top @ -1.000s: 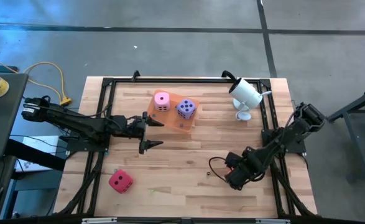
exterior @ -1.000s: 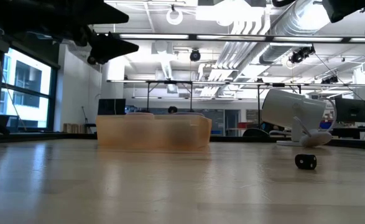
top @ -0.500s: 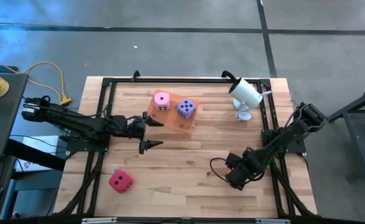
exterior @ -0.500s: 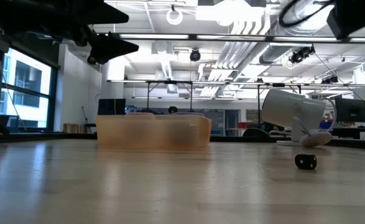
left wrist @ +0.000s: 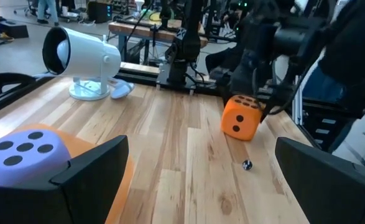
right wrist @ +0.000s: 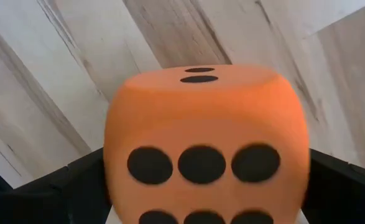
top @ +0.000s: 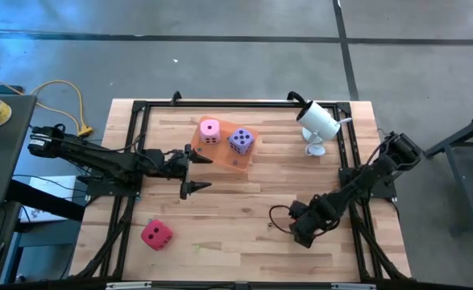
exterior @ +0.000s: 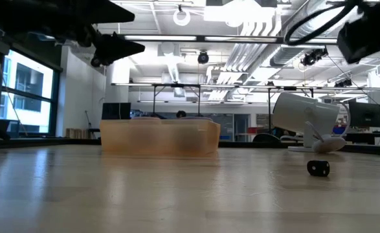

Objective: Pick & Place Dice
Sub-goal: Put the large orange die into the orange bin

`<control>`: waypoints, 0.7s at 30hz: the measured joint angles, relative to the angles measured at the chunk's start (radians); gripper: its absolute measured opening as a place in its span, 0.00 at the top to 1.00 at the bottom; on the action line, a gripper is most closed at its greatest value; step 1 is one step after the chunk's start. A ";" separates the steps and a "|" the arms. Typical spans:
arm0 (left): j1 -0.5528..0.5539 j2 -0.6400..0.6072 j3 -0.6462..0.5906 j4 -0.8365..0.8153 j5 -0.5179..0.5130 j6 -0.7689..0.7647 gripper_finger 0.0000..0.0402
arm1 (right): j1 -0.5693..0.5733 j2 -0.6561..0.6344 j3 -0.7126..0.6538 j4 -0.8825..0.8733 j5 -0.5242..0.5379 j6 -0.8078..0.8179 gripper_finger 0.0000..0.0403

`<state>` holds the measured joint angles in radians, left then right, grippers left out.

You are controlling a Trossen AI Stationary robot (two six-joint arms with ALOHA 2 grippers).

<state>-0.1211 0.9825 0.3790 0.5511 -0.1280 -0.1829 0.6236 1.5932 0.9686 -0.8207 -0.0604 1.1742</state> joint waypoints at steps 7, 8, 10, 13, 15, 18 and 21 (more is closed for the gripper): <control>0.000 0.000 0.000 0.015 0.000 0.000 0.02 | -0.016 0.000 -0.071 0.105 0.013 0.005 0.01; 0.000 0.000 0.000 0.015 0.000 0.000 0.02 | -0.016 0.000 -0.072 0.105 0.016 0.003 0.01; 0.000 0.000 0.000 0.015 0.000 0.000 0.02 | -0.016 0.000 -0.072 0.103 0.018 -0.009 0.01; 0.000 0.000 0.000 0.014 0.000 0.000 0.02 | -0.016 0.001 -0.073 0.103 0.021 -0.016 0.01; 0.000 0.000 0.000 0.015 0.000 0.000 0.02 | -0.016 0.001 -0.073 0.103 0.020 -0.018 0.02; 0.000 0.000 0.000 0.015 0.000 0.000 0.02 | -0.016 0.001 -0.073 0.109 0.016 -0.023 0.04; 0.000 0.000 0.000 0.014 0.000 0.000 0.02 | -0.016 0.001 -0.073 0.120 0.017 -0.027 0.08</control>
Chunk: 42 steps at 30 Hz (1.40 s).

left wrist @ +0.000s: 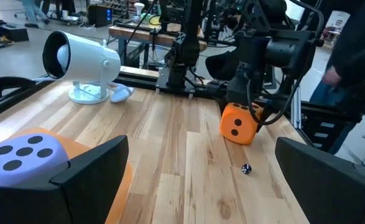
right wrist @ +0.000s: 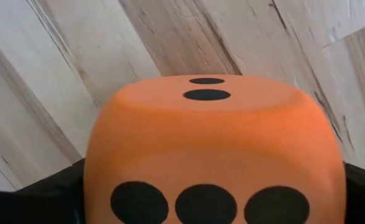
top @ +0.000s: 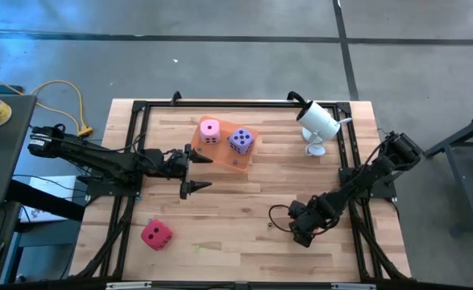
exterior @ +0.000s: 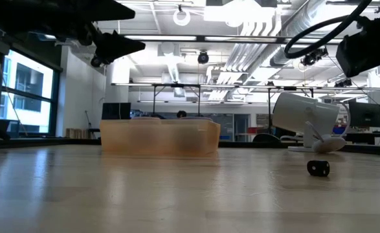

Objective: Pick & Place Dice
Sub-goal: Put the large orange die into the orange bin

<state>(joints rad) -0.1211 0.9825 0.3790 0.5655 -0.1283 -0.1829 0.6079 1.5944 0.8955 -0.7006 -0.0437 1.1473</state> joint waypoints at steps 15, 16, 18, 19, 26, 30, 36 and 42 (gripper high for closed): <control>0.000 0.000 0.000 0.000 0.000 0.000 0.02 | -0.050 -0.003 -0.003 0.211 0.018 -0.134 0.09; 0.000 0.000 0.000 0.000 0.000 0.000 0.02 | -0.058 -0.003 -0.003 0.231 0.024 -0.156 0.09; 0.000 0.000 0.000 0.000 0.000 0.000 0.02 | -0.078 -0.003 -0.003 0.276 0.026 -0.204 0.09; 0.000 0.000 0.000 0.000 0.000 0.000 0.02 | -0.088 -0.003 -0.002 0.307 0.024 -0.227 0.09; 0.000 0.000 -0.001 0.000 0.000 0.000 0.02 | -0.185 -0.003 -0.002 0.577 -0.037 -0.461 0.08; 0.000 0.000 -0.001 0.004 0.000 0.000 0.02 | -0.284 -0.003 -0.001 0.795 -0.104 -0.685 0.09; 0.000 0.000 -0.002 0.025 0.000 -0.001 0.02 | -0.503 -0.004 0.044 0.812 -0.193 -0.907 0.07; 0.000 -0.002 -0.002 0.037 0.000 -0.114 0.02 | -0.672 0.003 0.132 0.716 -0.253 -1.034 0.06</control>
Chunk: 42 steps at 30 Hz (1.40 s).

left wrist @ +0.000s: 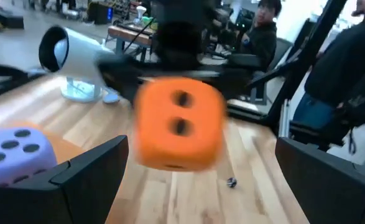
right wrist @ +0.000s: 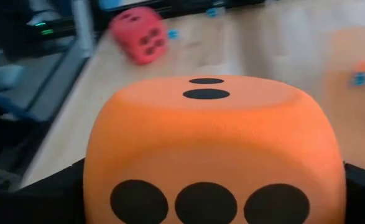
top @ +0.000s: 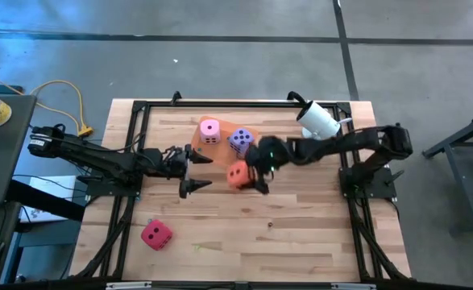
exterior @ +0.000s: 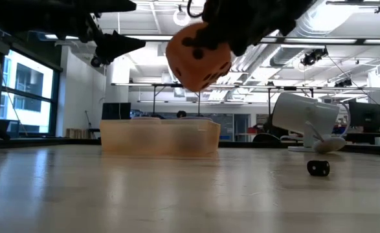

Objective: Pick & Place Dice
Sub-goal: Put the large orange die into the orange bin

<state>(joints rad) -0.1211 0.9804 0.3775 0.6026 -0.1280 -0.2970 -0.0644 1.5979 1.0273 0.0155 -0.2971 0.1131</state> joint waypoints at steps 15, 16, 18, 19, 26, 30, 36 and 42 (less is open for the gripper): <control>-0.064 -0.023 0.021 0.016 -0.058 0.177 0.02 | -0.184 0.275 0.342 -0.363 0.181 -0.089 0.06; -0.068 -0.023 0.021 0.008 -0.060 0.174 0.02 | -0.189 0.294 0.369 -0.384 0.203 -0.086 0.06; -0.072 -0.022 0.021 -0.005 -0.060 0.172 0.02 | -0.195 0.327 0.417 -0.414 0.215 -0.059 0.06; -0.076 -0.022 0.021 -0.008 -0.060 0.172 0.02 | -0.198 0.338 0.433 -0.434 0.216 -0.050 0.06; -0.100 -0.022 0.021 -0.031 -0.060 0.174 0.02 | -0.191 0.354 0.454 -0.489 0.223 0.031 0.06; -0.099 -0.022 0.021 -0.044 -0.060 0.173 0.02 | -0.186 0.354 0.454 -0.500 0.283 0.115 0.06; -0.099 -0.022 0.021 -0.071 -0.060 0.169 0.02 | -0.181 0.354 0.454 -0.506 0.311 0.138 0.06; -0.099 -0.022 0.021 -0.071 -0.060 0.114 0.02 | -0.171 0.354 0.453 -0.494 0.333 0.134 0.06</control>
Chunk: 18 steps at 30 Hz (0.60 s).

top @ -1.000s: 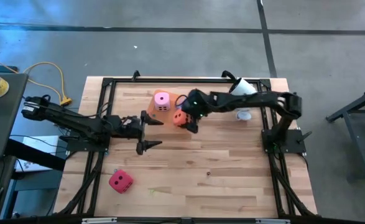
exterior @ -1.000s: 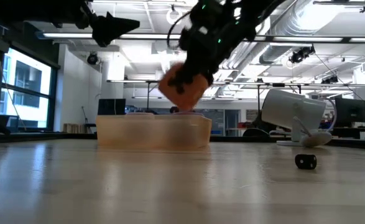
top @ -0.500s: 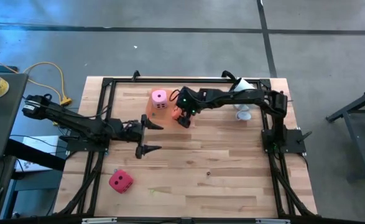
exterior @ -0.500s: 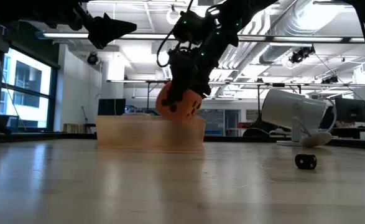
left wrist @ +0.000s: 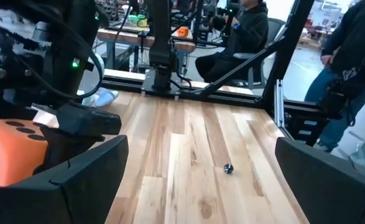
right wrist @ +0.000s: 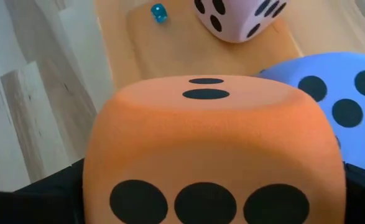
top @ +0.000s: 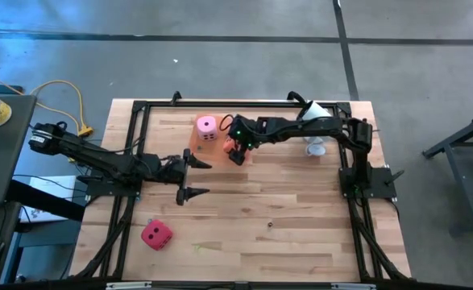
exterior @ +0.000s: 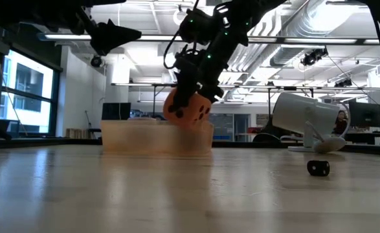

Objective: Pick & Place Dice
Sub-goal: Put the large orange die into the orange bin

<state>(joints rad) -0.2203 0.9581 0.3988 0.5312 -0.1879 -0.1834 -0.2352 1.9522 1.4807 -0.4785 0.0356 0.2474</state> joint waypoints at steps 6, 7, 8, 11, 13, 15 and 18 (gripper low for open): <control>0.000 0.000 0.000 0.000 0.000 -0.005 0.02 | -0.001 0.000 0.000 0.013 -0.044 -0.012 0.05; 0.000 0.000 0.000 0.000 0.000 -0.008 0.02 | 0.000 0.000 0.000 0.014 -0.043 -0.011 0.04; 0.000 0.000 0.000 0.000 0.000 -0.009 0.02 | 0.002 0.000 0.000 0.014 -0.043 -0.008 0.02; 0.000 0.000 0.000 0.000 0.000 -0.012 0.02 | 0.006 0.000 0.000 0.016 -0.039 -0.008 0.02; 0.000 0.000 0.000 0.000 0.000 -0.012 0.02 | 0.007 0.000 0.000 0.019 -0.040 -0.011 0.02; 0.000 0.000 0.000 0.000 0.000 -0.012 0.02 | 0.009 0.000 0.000 0.019 -0.054 -0.040 0.01; 0.000 0.000 0.000 0.000 0.000 -0.012 0.02 | 0.010 0.001 0.000 0.035 -0.047 0.014 0.02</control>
<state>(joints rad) -0.2203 0.9581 0.3988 0.5312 -0.1875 -0.1951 -0.2255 1.9529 1.4807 -0.4433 -0.0112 0.2617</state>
